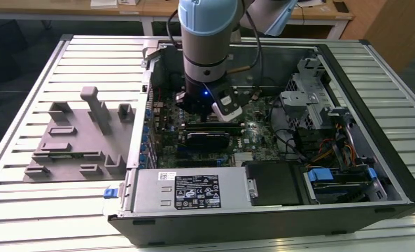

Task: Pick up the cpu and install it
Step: 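Install the second cpu locking lever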

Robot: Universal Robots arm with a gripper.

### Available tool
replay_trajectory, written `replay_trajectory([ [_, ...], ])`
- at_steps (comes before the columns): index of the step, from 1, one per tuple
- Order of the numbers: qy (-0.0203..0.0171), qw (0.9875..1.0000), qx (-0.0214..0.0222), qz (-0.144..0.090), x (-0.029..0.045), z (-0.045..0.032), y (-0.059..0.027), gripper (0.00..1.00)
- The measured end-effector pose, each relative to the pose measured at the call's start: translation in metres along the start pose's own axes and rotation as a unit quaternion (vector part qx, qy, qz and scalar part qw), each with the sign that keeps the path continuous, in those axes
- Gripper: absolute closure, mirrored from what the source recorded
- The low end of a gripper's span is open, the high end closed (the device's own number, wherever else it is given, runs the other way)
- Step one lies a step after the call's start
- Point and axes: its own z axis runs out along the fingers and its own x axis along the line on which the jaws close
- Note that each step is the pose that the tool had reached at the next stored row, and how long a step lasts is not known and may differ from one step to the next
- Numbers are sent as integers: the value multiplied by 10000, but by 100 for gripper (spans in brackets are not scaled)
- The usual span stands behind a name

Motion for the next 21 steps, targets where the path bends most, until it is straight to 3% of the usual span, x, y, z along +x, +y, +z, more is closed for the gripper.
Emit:
replay_trajectory([
  [6,6,9999,-106,-41,30,16,-77,89],
  [17,9,9988,-473,-110,62,70,-139,89],
  [21,11,9985,-539,-121,69,93,-148,89],
])
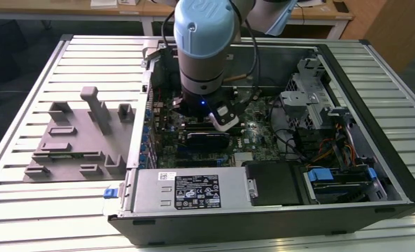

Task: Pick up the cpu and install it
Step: 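Install the second cpu locking lever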

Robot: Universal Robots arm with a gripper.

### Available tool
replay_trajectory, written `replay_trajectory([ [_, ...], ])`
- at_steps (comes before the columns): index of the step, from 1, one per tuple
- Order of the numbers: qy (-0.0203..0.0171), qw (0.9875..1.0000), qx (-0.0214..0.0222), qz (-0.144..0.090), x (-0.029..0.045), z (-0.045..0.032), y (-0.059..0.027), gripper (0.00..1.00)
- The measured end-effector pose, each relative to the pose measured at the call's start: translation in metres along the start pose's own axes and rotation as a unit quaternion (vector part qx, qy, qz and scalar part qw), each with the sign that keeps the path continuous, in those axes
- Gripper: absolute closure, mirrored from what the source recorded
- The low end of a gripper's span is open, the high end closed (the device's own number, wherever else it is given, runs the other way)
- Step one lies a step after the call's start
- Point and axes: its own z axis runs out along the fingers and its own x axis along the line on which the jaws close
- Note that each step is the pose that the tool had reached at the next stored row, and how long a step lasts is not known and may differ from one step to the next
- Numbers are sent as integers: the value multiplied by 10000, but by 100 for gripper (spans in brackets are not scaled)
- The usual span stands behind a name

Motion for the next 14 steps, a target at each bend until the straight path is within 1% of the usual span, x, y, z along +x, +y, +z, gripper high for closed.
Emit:
replay_trajectory([
  [3,2,10000,-18,-7,2,6,-3,89],
  [10,3,10000,-20,-12,1,-20,-1,89],
  [14,3,10000,-18,-12,1,-40,-24,89],
])
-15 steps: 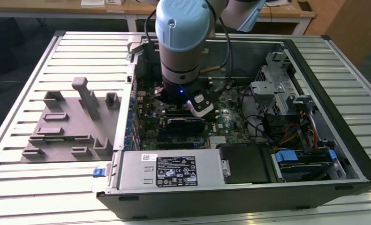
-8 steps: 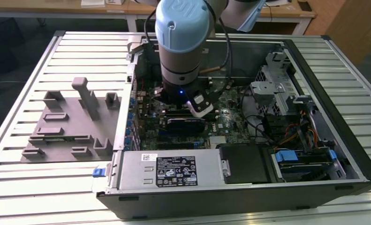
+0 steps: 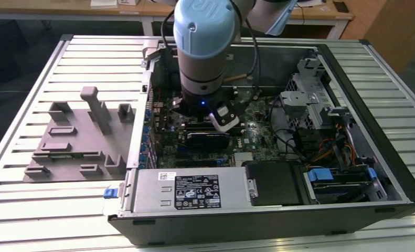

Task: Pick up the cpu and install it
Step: 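Install the second cpu locking lever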

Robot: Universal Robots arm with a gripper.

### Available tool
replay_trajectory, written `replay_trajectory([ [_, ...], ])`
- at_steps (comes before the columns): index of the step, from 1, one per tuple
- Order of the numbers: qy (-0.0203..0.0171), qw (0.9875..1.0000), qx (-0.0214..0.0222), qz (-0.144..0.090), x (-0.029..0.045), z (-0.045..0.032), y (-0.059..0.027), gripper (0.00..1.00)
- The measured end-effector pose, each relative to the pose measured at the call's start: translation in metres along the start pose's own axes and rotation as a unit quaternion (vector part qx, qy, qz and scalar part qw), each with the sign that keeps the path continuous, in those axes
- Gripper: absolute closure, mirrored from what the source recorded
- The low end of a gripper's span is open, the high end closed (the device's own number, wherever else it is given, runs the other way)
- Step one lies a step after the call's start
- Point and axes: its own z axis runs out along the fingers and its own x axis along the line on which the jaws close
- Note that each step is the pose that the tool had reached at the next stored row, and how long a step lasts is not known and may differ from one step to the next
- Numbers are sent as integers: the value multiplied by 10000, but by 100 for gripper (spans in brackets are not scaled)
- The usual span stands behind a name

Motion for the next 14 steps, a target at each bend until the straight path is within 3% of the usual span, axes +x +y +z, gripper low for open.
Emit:
replay_trajectory([
  [9,0,10000,-3,1,2,-21,-64,89],
  [14,-3,10000,-36,0,6,-20,-81,89],
])
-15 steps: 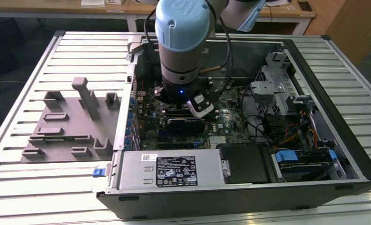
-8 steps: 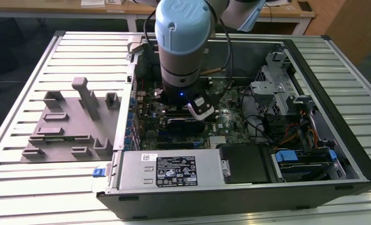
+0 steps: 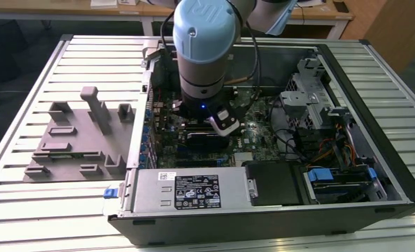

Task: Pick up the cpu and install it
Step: 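Install the second cpu locking lever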

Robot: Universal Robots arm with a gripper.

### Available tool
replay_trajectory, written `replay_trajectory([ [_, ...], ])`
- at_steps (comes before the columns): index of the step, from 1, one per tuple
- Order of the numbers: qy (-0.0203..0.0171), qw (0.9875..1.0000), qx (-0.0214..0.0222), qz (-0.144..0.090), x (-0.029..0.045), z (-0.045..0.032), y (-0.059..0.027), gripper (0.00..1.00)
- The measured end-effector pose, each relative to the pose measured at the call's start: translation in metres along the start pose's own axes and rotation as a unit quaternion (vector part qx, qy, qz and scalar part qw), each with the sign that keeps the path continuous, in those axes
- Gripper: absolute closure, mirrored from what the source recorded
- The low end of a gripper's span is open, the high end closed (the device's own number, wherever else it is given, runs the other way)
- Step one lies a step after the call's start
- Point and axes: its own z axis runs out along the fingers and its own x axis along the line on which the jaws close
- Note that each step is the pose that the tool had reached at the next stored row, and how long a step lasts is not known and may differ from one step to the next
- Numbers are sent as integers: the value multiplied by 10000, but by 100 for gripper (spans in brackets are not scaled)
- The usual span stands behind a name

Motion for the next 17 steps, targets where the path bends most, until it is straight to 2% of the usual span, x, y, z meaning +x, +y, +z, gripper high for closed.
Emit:
replay_trajectory([
  [5,-10,10000,-68,0,8,3,-18,89],
  [11,-11,9999,-101,1,9,29,-26,89],
  [17,-19,9998,-222,3,9,44,-22,89],
])
